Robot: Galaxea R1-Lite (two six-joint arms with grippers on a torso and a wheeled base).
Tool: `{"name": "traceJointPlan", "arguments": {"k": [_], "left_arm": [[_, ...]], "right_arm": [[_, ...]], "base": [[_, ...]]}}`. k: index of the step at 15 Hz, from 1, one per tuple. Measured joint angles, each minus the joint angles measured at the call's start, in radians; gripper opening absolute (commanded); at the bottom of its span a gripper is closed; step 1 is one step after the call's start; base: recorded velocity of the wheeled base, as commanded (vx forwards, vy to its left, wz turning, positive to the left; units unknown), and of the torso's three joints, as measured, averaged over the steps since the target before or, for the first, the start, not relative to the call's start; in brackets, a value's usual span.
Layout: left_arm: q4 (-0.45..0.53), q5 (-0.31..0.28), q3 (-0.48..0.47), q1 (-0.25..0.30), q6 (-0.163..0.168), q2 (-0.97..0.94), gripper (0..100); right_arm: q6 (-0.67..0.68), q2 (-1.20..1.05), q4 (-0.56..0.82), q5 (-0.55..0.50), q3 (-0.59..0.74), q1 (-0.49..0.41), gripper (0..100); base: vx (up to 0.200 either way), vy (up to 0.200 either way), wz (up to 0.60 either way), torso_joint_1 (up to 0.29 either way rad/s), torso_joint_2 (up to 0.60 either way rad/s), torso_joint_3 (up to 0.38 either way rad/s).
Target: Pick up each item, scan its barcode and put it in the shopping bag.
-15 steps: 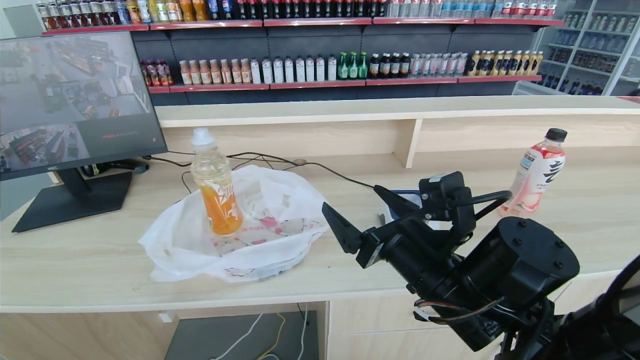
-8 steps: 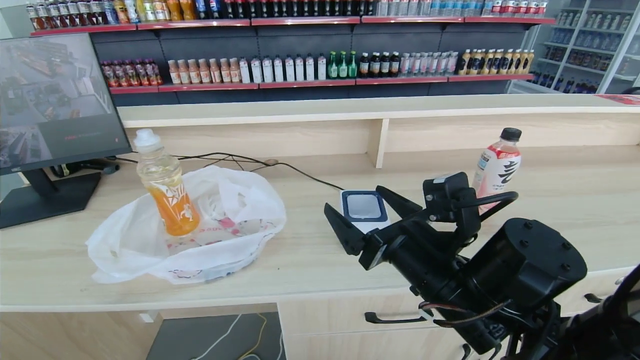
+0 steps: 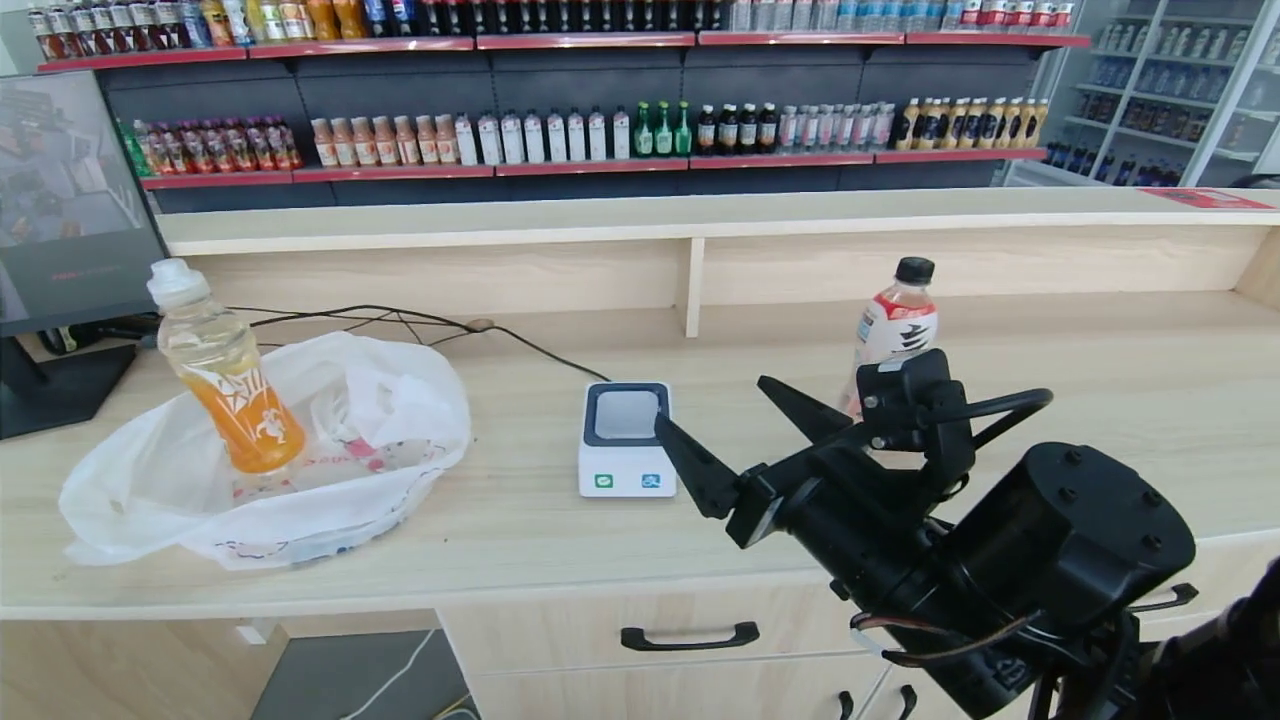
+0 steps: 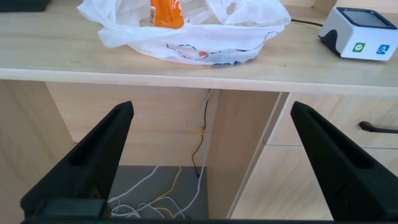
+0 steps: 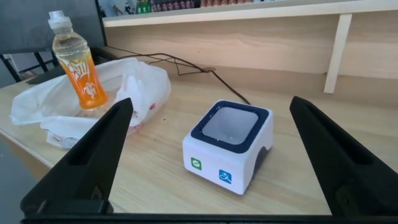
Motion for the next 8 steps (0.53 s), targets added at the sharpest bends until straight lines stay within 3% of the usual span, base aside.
{"name": "traceJointPlan", "arguments": {"k": [5, 8], "left_arm": [[0.000, 0.000, 0.000, -0.002, 0.000, 0.000, 100], [0.000, 0.000, 0.000, 0.000, 0.000, 0.000, 100]], "right_arm": [[-0.002, -0.005, 0.001, -0.017, 0.060, -0.059, 100], [-0.005, -0.023, 0.001, -0.024, 0.122, -0.204, 100]], "base": [[0.000, 0.000, 0.00, 0.000, 0.00, 0.000], [0.000, 0.000, 0.00, 0.000, 0.00, 0.000]]}}
